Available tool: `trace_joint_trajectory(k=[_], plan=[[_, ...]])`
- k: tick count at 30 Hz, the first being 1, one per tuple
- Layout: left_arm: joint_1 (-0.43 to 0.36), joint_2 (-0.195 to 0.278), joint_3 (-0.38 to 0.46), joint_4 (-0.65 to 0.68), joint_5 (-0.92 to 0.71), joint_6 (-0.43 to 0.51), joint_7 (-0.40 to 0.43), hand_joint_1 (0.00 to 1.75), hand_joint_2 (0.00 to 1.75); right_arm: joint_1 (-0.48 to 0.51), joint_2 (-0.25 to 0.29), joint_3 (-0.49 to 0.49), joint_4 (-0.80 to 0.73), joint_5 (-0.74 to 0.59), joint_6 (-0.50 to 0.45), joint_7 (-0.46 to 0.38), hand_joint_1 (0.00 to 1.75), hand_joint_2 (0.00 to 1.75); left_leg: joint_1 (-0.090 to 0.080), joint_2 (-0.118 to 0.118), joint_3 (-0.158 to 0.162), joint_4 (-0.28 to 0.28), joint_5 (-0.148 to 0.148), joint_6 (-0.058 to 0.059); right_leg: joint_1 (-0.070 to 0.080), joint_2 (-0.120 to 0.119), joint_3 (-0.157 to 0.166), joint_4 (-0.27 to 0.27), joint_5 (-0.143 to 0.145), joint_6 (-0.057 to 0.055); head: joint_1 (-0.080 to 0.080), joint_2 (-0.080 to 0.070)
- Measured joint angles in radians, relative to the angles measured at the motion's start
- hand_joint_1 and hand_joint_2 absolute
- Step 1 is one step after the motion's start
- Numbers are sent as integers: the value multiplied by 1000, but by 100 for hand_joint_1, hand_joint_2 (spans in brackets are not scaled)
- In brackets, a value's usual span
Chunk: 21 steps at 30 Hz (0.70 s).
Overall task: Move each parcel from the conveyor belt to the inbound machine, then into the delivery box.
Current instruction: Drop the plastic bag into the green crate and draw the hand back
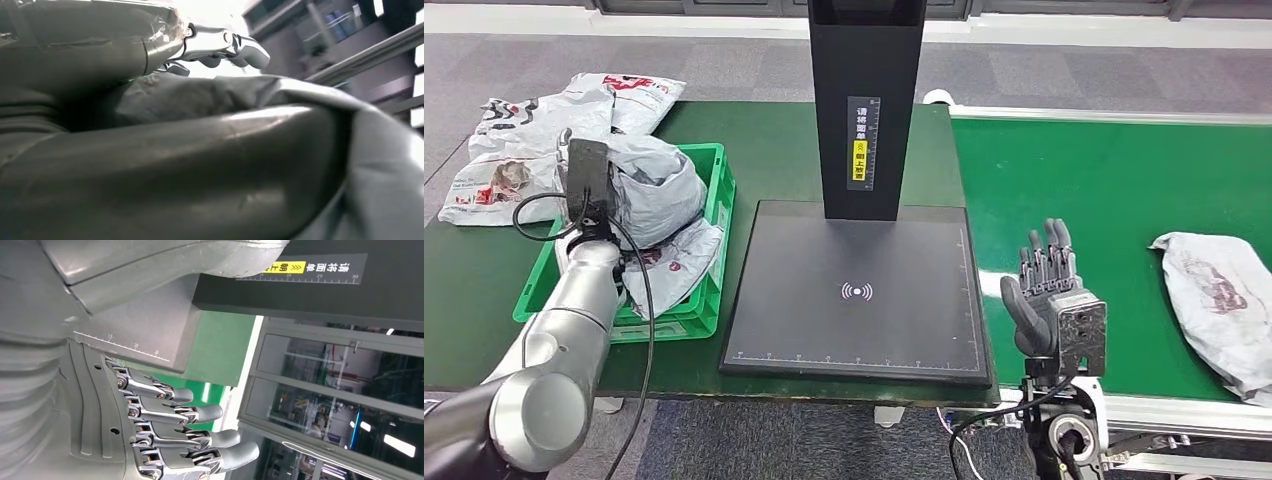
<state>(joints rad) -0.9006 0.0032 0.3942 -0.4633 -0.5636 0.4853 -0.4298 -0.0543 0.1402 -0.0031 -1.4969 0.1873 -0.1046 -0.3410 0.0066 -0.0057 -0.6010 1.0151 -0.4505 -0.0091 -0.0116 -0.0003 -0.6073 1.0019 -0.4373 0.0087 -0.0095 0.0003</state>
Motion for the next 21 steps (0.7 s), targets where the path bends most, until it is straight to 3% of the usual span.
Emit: trace_joint_trajectory(k=[4, 8, 13, 16, 21], plan=[[21, -43, -22, -101, 118, -61, -6, 0, 0, -11, 11, 0, 2, 19, -5, 8, 0, 175, 0, 0, 0, 0, 0, 0, 0, 0, 0, 0, 0, 0, 0, 0], [34, -95, -105, -183, 189, -120, 30, 0, 0, -14, 32, -11, -12, 44, -32, 30, 0, 175, 0, -1, 0, 1, 0, 0, 0, -1, 0, -1, 0, 0, 0, 0], [33, -210, -265, -201, 294, -371, 110, 0, 0, 45, 77, -86, -98, 84, -79, 56, 0, 175, -1, -13, -2, 2, 0, 1, 0, -13, 3, -2, -1, 2, 0, 0], [29, -256, -357, -190, 319, -365, 125, 0, 0, 79, 103, -131, -150, 93, -51, 55, 0, 175, -2, -8, -2, 2, -1, 2, -2, -8, 2, -2, -1, 2, 0, 0], [15, -271, -421, -181, 329, -359, 136, 0, 0, 105, 127, -178, -196, 97, -43, 55, 0, 175, -3, 3, 1, 1, -3, 3, -2, 2, 1, -2, 0, 3, 0, 0]])
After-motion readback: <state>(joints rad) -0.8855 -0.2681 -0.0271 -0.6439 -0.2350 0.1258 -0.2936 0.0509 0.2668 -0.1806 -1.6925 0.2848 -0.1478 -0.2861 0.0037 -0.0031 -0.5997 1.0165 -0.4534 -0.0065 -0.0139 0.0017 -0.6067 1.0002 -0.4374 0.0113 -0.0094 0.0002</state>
